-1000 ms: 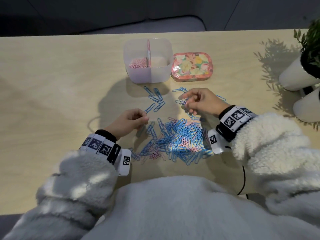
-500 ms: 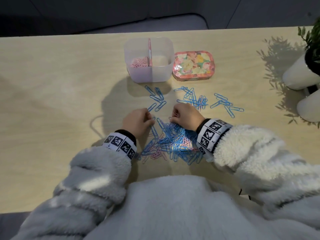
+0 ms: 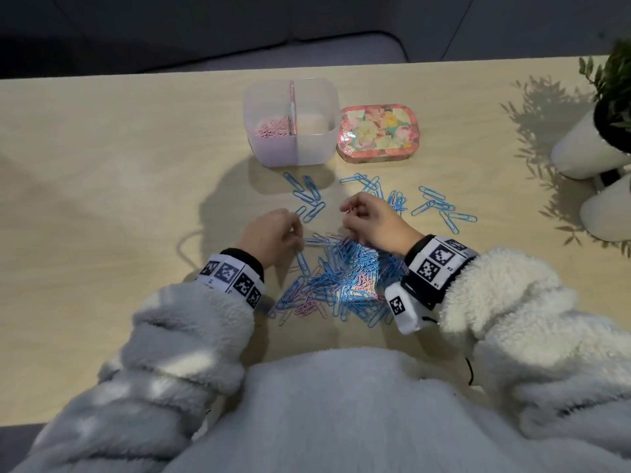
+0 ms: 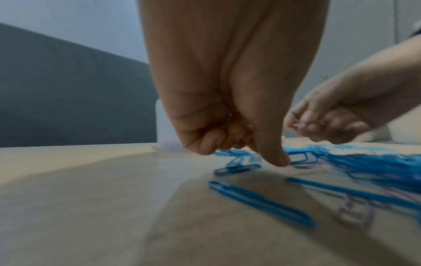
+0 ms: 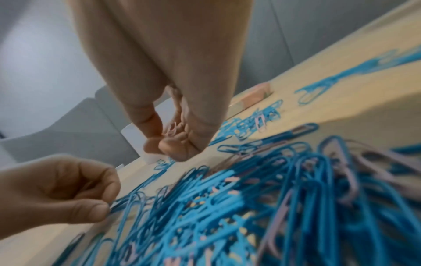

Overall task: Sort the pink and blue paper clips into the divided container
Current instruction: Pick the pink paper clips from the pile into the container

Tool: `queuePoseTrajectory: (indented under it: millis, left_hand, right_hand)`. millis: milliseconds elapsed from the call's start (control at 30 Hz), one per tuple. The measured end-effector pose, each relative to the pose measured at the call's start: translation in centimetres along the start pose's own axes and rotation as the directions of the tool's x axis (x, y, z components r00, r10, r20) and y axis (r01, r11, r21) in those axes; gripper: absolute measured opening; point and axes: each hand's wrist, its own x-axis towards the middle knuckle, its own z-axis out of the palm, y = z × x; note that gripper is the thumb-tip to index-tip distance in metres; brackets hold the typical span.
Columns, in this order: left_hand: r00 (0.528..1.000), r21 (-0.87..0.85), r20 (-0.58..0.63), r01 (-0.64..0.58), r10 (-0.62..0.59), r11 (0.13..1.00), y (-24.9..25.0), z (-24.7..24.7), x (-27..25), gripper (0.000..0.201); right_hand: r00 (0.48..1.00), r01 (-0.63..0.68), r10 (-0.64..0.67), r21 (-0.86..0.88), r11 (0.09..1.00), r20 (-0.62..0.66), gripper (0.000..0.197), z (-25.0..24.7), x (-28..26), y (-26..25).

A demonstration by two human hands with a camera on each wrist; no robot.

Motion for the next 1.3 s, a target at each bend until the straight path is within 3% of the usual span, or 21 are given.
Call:
queuePoseTrajectory:
  millis: [67,167,267,367,433,500,600,733,800,867,967,1067,1200,1300]
  left_hand:
    - [0.997,-0.028,-0.073,0.029,-0.031,0.999,-0.9,-0.8,-0.3,0.011]
    - [0.99,-0.033,-0.129,0.05,-0.054,0.998,-1.9,-1.6,-1.2,0.016]
    - [0.997,-0.046,-0.069,0.029,-0.032,0.998,-1.7,-1.0,-2.7,0.015]
    - [0.999,-0.057,0.029,0.026,-0.025,0.998,-1.1,0.4,-4.0,0.016]
    - [0.998,-0.046,0.035,0.044,-0.043,0.998,-0.8,1.0,-4.3,0.017]
    - [0.997,-0.016,0.062,0.05,-0.049,0.999,-0.6,1.3,-4.1,0.018]
    - [0.991,-0.023,0.119,0.06,-0.057,0.998,-0.5,1.2,-3.9,0.017]
    - [0.987,0.009,0.145,0.07,-0.07,0.998,-0.7,0.8,-3.5,0.015]
    - [0.984,-0.004,0.16,0.075,-0.073,0.997,-0.8,0.6,-3.4,0.012]
    - [0.984,-0.039,0.164,0.075,-0.068,0.996,-0.7,0.6,-3.4,0.011]
    - [0.988,-0.133,0.133,0.094,-0.077,0.987,-0.3,-0.1,-3.1,0.01]
    - [0.995,-0.201,0.071,0.089,-0.077,0.976,0.1,-1.6,-2.3,0.006]
    - [0.99,-0.196,-0.087,0.088,-0.106,0.977,0.5,-5.1,0.2,0.011]
    - [0.95,-0.19,-0.271,0.103,-0.153,0.976,0.8,-8.2,3.0,0.021]
  right_hand:
    - [0.997,-0.082,0.082,0.08,0.993,0.007,0.017,0.0,-0.2,0.1]
    - [0.991,-0.131,0.13,0.059,0.99,0.015,0.026,0.5,0.1,0.2]
    - [0.999,-0.031,0.034,-0.276,0.961,0.007,0.011,1.6,0.7,0.1]
    - [0.994,0.105,-0.08,-0.609,0.786,0.068,0.011,2.8,0.9,0.1]
    - [0.992,0.128,-0.092,-0.729,0.672,0.089,0.017,3.6,1.1,-0.1]
    - [0.991,0.128,-0.059,-0.755,0.643,0.118,0.012,3.9,1.3,-0.3]
    - [0.984,0.138,-0.024,-0.682,0.718,0.174,0.006,3.8,1.5,-0.7]
    - [1.0,-0.019,0.021,-0.306,0.952,0.003,0.024,1.4,1.2,-1.4]
    - [0.997,-0.079,0.079,-0.059,0.995,-0.006,0.026,-0.2,0.7,-1.2]
    - [0.995,-0.098,0.098,-0.006,0.995,-0.014,0.02,-1.1,0.5,-0.8]
    - [0.999,-0.047,0.042,-0.344,0.938,-0.023,0.006,-0.5,0.6,0.0]
    - [1.0,0.004,-0.02,-0.676,0.737,-0.016,0.018,1.2,0.6,0.4]
    - [1.0,0.013,-0.002,-0.739,0.674,0.015,0.013,2.4,1.1,-0.1]
    - [0.996,0.037,0.032,-0.74,0.671,0.079,0.014,2.3,1.2,-0.2]
